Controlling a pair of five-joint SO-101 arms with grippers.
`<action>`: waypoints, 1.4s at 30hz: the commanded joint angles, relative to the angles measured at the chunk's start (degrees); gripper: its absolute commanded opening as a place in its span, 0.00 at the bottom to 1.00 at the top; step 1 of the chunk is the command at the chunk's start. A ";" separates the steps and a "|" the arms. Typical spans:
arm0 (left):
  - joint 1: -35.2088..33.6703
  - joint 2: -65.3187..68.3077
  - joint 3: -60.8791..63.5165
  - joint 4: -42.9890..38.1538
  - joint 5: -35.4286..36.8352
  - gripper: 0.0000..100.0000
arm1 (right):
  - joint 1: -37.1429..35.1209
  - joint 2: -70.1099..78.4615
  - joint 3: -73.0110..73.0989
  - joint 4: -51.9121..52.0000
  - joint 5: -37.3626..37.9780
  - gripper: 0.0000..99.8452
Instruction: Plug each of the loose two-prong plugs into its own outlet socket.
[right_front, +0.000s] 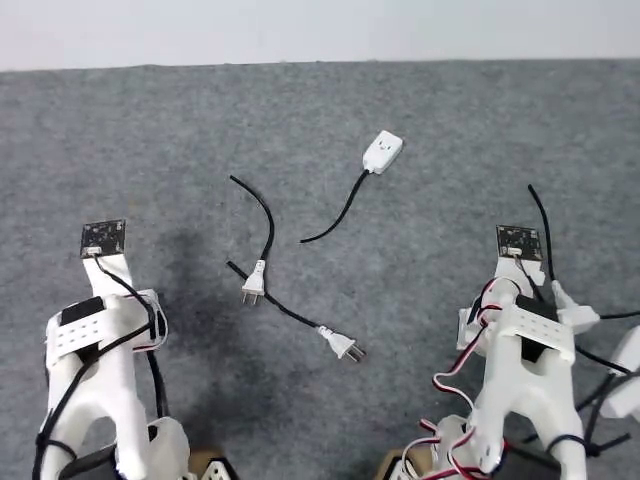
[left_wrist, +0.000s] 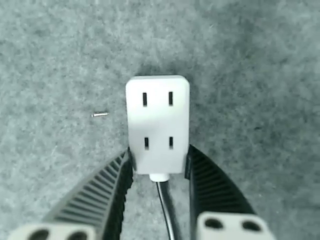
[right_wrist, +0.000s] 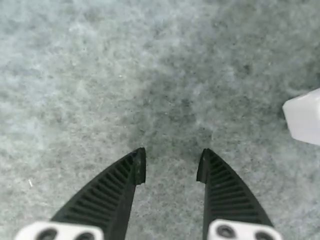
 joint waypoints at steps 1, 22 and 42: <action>2.99 -0.26 0.31 -0.79 0.88 0.07 | 0.66 -1.98 -0.35 -0.40 0.53 0.17; 24.70 -0.88 -12.00 10.64 13.89 0.20 | 1.71 -1.98 -0.44 -0.66 0.53 0.17; 21.89 -0.18 -10.51 -0.79 9.14 0.21 | 1.63 -1.98 -0.62 -0.57 2.29 0.17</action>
